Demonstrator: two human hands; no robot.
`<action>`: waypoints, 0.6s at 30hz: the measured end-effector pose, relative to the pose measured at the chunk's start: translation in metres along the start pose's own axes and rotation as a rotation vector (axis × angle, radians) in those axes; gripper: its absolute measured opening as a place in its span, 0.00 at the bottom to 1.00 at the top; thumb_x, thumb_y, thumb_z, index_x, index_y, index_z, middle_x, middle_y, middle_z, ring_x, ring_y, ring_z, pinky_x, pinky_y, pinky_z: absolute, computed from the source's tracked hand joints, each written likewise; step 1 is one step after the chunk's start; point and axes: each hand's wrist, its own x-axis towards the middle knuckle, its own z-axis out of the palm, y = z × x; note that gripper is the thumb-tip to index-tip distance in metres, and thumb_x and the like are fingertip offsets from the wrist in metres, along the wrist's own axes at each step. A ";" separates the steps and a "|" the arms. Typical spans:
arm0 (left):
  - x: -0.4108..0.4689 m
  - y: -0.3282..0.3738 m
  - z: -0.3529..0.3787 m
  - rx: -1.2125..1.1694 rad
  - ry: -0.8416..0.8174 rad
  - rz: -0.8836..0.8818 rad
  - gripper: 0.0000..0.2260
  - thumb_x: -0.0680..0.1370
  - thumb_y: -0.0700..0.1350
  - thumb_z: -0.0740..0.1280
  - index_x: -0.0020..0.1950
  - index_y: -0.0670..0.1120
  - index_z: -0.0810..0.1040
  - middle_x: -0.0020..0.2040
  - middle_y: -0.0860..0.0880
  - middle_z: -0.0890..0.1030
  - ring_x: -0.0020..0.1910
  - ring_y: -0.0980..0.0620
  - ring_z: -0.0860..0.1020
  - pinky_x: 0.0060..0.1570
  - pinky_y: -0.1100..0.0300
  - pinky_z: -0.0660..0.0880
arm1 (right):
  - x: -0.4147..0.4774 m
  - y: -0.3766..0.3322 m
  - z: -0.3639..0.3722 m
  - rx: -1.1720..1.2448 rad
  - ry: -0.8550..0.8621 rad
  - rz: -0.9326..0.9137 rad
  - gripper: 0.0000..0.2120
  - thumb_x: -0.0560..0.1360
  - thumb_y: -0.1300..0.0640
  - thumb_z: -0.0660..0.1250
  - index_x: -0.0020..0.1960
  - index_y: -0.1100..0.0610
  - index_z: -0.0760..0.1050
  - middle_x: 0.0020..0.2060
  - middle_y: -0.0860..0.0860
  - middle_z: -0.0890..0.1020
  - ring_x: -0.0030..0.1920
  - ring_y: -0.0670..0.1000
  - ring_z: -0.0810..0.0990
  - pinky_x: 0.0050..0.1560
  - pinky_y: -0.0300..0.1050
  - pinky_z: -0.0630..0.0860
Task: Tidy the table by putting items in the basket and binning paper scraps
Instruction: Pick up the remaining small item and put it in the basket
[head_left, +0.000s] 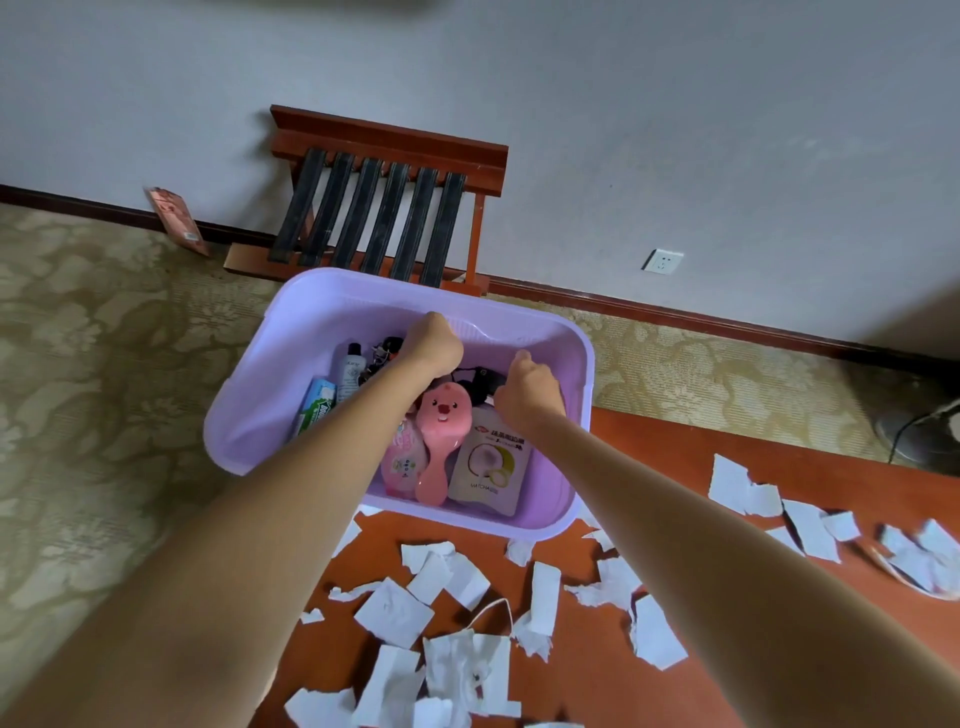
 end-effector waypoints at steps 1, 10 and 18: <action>-0.003 0.001 -0.002 -0.051 0.006 -0.004 0.13 0.77 0.34 0.57 0.58 0.31 0.74 0.55 0.33 0.79 0.55 0.37 0.78 0.50 0.49 0.77 | -0.004 0.000 -0.002 0.003 -0.007 -0.003 0.16 0.76 0.67 0.56 0.64 0.66 0.65 0.58 0.64 0.75 0.58 0.64 0.75 0.53 0.52 0.74; -0.095 0.004 -0.021 -0.464 0.110 0.074 0.04 0.69 0.38 0.60 0.41 0.44 0.74 0.39 0.42 0.74 0.39 0.48 0.73 0.41 0.55 0.70 | -0.083 0.008 -0.036 0.220 0.190 -0.140 0.18 0.76 0.67 0.54 0.63 0.63 0.71 0.58 0.61 0.79 0.58 0.61 0.77 0.54 0.47 0.72; -0.188 0.006 -0.017 -0.579 0.149 0.107 0.07 0.73 0.36 0.60 0.38 0.45 0.73 0.37 0.43 0.73 0.38 0.49 0.72 0.42 0.57 0.69 | -0.149 0.035 -0.057 0.329 0.377 -0.254 0.13 0.75 0.68 0.57 0.55 0.68 0.76 0.50 0.63 0.82 0.50 0.62 0.81 0.51 0.56 0.78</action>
